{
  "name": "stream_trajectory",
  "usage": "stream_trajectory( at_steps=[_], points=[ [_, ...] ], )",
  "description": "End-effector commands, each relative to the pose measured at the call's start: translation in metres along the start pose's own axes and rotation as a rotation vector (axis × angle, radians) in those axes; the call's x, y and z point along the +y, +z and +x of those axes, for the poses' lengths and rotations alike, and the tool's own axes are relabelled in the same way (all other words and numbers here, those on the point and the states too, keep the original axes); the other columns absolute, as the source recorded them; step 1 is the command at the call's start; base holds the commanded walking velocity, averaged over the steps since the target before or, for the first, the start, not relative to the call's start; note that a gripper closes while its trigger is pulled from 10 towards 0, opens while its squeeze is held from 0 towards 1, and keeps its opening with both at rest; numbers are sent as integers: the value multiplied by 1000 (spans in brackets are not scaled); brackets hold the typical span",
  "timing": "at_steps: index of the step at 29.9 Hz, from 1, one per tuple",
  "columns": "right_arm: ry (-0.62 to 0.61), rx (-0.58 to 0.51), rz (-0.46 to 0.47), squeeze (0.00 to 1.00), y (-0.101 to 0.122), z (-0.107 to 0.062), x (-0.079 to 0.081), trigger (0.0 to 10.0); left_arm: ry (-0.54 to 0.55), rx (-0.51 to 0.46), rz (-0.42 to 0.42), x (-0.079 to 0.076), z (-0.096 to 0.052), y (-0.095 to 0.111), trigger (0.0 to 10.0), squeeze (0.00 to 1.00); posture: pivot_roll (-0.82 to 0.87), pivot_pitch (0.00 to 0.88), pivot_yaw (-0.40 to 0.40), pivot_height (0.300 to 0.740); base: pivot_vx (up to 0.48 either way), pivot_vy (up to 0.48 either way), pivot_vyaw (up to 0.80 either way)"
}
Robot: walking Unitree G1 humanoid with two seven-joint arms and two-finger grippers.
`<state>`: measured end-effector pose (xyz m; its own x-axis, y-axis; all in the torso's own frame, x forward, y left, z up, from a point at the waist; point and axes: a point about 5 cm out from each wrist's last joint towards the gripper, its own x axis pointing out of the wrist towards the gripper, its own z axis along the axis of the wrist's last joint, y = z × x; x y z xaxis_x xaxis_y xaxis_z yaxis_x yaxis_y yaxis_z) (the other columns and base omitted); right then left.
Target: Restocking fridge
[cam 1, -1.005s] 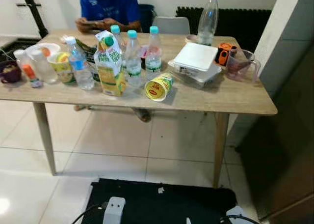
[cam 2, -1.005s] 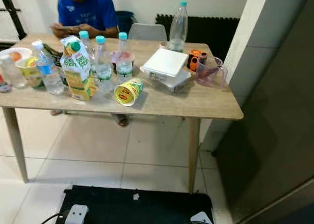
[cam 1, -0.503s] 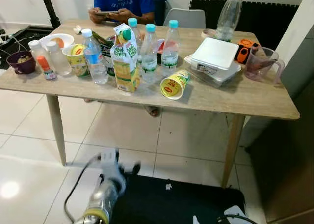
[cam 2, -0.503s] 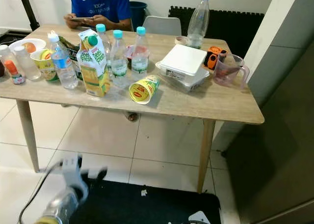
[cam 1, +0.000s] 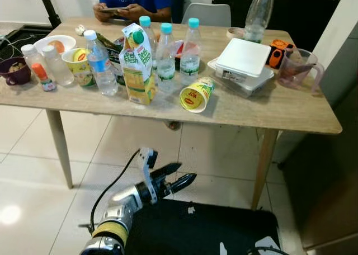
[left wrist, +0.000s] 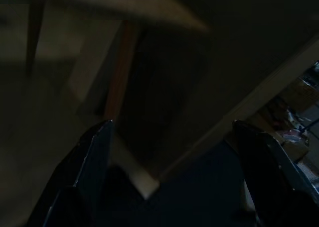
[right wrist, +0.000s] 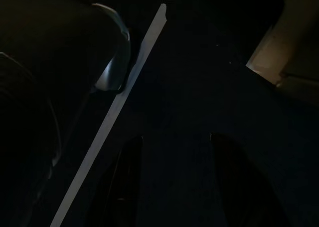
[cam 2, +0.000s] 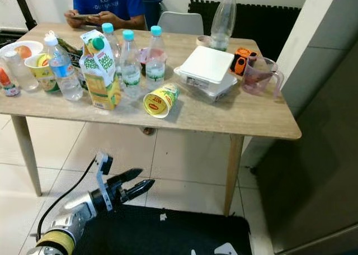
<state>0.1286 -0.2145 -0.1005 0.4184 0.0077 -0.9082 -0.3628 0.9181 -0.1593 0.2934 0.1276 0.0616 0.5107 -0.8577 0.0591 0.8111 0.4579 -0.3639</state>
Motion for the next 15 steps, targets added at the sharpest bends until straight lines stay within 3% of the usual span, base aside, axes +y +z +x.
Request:
stream_trajectory(
  at_steps=[1,4,5,6,7,10,15],
  points=[
    [3,14,-5,0,-6,-1,2,10000,-12,-12,23,-3,7,4,10000,0,-38,117,-32,740,0,0,0],
    [11,21,-5,0,-9,-1,6,10000,17,-167,217,-10,38,59,10000,0,-36,139,-22,740,0,0,0],
    [11,21,-5,0,-9,-1,6,10000,17,-167,217,-10,38,59,10000,0,-36,139,-22,740,0,0,0],
    [10,23,-2,0,-11,-2,6,10000,15,-216,256,-15,48,77,10000,690,-36,150,-18,740,0,0,0],
    [10,24,1,0,-12,-2,6,10000,14,-251,292,-19,56,91,10000,1000,-40,163,-13,740,0,0,0],
    [14,24,1,0,-14,-2,10,10000,14,-315,352,-29,71,115,10000,1000,-48,189,-8,740,0,0,0],
    [24,26,-2,0,-18,-3,15,10000,60,-333,364,-30,79,122,10000,1000,-61,227,1,740,0,0,0]
  ],
)
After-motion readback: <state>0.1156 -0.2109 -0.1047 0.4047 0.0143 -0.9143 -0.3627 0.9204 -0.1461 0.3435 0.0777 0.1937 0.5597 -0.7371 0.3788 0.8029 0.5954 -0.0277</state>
